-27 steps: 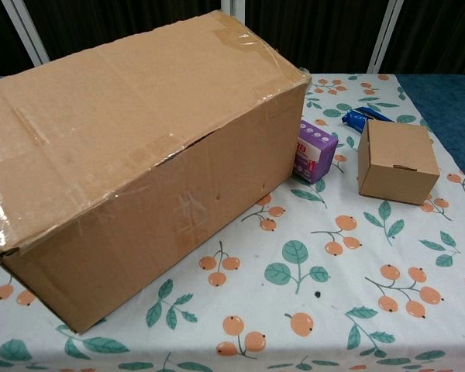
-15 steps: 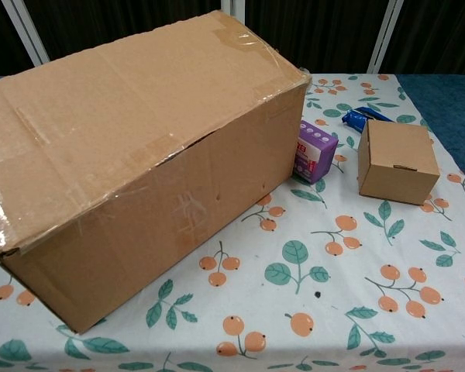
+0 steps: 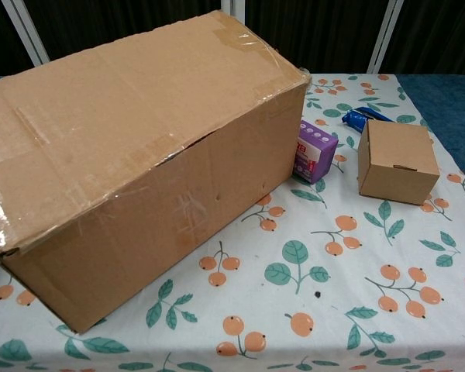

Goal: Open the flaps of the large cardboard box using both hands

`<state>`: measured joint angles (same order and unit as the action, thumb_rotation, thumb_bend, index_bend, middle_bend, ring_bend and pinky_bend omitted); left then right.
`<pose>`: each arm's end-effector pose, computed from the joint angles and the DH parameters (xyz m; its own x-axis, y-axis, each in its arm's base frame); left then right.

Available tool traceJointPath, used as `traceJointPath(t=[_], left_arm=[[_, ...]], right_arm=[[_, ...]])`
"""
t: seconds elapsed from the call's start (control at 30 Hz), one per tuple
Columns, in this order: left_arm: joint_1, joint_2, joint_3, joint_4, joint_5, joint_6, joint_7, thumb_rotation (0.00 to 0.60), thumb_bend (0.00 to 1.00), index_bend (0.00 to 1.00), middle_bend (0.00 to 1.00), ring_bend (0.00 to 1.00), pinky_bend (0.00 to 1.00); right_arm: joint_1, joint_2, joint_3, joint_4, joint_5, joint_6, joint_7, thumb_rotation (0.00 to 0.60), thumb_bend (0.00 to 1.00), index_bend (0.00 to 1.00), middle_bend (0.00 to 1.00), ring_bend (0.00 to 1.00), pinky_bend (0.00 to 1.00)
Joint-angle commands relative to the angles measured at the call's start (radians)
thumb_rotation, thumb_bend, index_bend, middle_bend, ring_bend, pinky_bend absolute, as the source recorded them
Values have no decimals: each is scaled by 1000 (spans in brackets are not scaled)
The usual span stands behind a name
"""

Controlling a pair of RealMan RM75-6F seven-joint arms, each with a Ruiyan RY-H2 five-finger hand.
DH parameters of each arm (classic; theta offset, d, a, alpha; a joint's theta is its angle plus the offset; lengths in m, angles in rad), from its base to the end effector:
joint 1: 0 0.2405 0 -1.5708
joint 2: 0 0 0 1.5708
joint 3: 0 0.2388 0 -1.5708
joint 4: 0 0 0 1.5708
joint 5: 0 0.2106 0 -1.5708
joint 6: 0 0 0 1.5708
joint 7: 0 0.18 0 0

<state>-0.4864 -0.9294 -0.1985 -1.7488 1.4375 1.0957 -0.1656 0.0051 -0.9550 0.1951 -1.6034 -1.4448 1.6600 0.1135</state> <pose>-0.1825 0.3376 0.1605 0.3247 0.1162 0.9387 0.9065 -0.3215 -0.2738 -0.2977 -0.2139 0.2596 0.4368 0.2935 0.8504 -0.8976 0.0800 0.4334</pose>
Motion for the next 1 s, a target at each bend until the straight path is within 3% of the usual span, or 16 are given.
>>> traceJointPath(t=[0.03, 0.43, 0.73, 1.0], left_arm=[[-79, -76, -29, 43, -48, -79, 36, 351, 1, 7, 43, 25, 169], [-180, -233, -38, 169, -102, -149, 68, 349, 2, 7, 42, 25, 168], [-201, -252, -16, 195, -93, -165, 71, 377, 1, 7, 42, 25, 168], [-204, -242, -10, 156, -90, -166, 30, 380, 2, 7, 41, 25, 168]], right_arm=[[-6, 9, 4, -6, 3, 9, 8, 600, 173, 0, 0, 0, 0], [-22, 25, 5, -4, 15, 20, 23, 600, 173, 0, 0, 0, 0], [-21, 20, 3, 5, 17, 14, 27, 600, 173, 0, 0, 0, 0], [-16, 13, 6, 20, 37, -6, 37, 600, 176, 0, 0, 0, 0]])
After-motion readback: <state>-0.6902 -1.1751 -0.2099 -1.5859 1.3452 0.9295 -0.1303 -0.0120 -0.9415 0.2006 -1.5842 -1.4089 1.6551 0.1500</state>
